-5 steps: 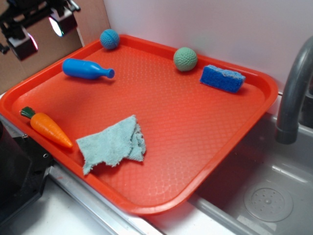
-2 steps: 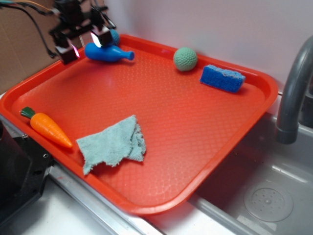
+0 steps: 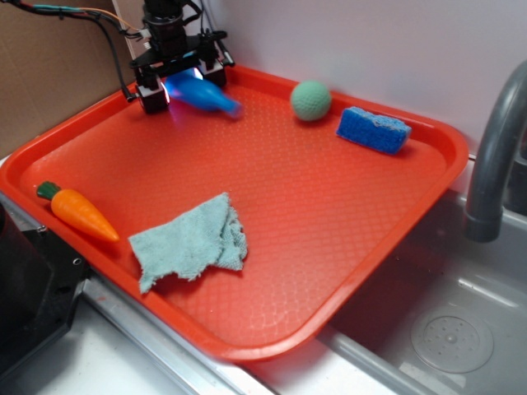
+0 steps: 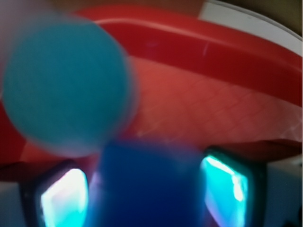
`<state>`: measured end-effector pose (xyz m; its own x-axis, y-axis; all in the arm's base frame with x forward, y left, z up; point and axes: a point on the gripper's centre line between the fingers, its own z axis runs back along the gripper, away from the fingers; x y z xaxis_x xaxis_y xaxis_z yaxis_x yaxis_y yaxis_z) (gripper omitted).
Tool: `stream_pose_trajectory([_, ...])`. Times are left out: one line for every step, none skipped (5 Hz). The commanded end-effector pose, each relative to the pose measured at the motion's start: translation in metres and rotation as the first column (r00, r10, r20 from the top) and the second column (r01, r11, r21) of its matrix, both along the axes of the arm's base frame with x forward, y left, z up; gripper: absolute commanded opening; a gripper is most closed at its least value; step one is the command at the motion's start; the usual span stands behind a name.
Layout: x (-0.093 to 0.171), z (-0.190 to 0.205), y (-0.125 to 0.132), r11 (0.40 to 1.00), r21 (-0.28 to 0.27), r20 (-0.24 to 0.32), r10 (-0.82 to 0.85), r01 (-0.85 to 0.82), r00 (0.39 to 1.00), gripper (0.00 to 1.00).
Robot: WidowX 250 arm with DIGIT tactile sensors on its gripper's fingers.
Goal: Grab the blue bottle.
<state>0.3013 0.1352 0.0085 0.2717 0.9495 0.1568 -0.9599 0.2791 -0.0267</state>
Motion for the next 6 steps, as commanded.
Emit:
stream_pose_trajectory([-0.038, 0.021, -0.028, 0.999, -0.039, -0.017, -0.032, 0.031, 0.999, 0.0])
stream_pose_trajectory([-0.052, 0.055, -0.044, 0.996, -0.036, 0.054, -0.083, 0.085, 0.995, 0.0])
stream_pose_trajectory([-0.063, 0.083, -0.06, 0.987, -0.031, 0.117, -0.15, 0.155, 0.982, 0.0])
stream_pose_trajectory([-0.071, 0.1, -0.072, 0.975, -0.039, 0.133, -0.211, 0.217, 0.969, 0.0])
stream_pose_trajectory([-0.077, 0.144, -0.103, 0.895, -0.01, 0.15, -0.44, 0.446, 0.885, 0.0])
stream_pose_trajectory([-0.076, 0.167, -0.132, 0.757, -0.039, 0.064, -0.649, 0.652, 0.758, 0.0])
